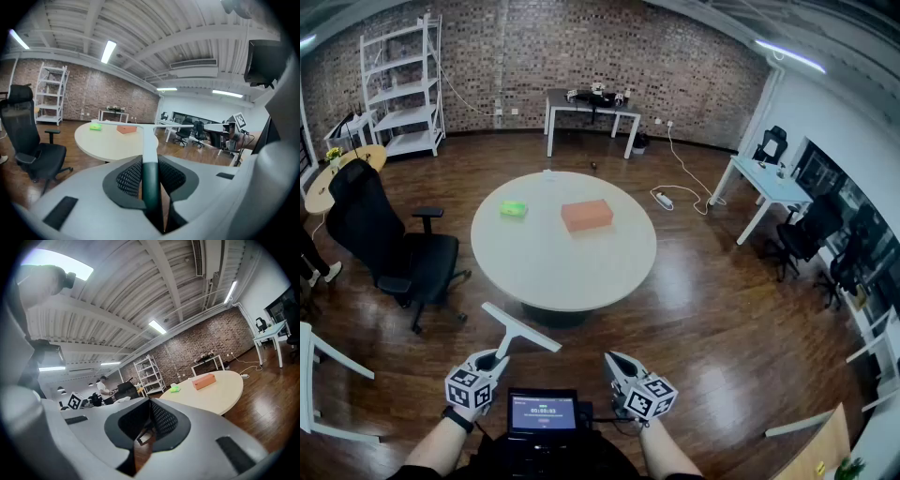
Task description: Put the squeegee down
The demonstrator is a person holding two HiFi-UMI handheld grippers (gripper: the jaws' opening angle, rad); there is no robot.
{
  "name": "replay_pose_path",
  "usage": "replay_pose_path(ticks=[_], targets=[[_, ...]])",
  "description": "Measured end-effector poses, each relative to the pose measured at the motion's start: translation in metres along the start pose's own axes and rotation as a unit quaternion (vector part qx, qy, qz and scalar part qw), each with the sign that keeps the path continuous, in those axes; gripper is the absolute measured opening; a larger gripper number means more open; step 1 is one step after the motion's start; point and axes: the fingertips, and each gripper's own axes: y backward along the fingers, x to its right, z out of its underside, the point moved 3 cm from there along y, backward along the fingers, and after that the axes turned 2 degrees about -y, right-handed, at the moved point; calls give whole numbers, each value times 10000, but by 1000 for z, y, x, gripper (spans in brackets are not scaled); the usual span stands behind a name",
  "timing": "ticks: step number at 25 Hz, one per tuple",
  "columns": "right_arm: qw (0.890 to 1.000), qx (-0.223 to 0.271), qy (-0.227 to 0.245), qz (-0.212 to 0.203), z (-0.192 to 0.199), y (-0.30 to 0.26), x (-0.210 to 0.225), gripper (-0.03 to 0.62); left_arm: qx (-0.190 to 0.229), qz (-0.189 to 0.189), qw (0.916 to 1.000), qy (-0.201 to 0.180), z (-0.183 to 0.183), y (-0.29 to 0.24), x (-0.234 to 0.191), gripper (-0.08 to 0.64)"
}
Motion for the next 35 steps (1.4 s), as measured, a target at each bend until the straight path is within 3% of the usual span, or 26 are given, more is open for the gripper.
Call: replay_pose_path(ticks=[21,28,35], targets=[[9997,202,-6,-169,-27,17,45,32,49,-293,9995,89,-14,-44,19,95],[9997,120,-61,-213,-25,-1,50,31,-39,-428,9991,-47,-27,-60,-11,95],[9999,-23,0,-151,-31,-44,57,31,-14,-484,9987,-139,-56,-90,-69,95]])
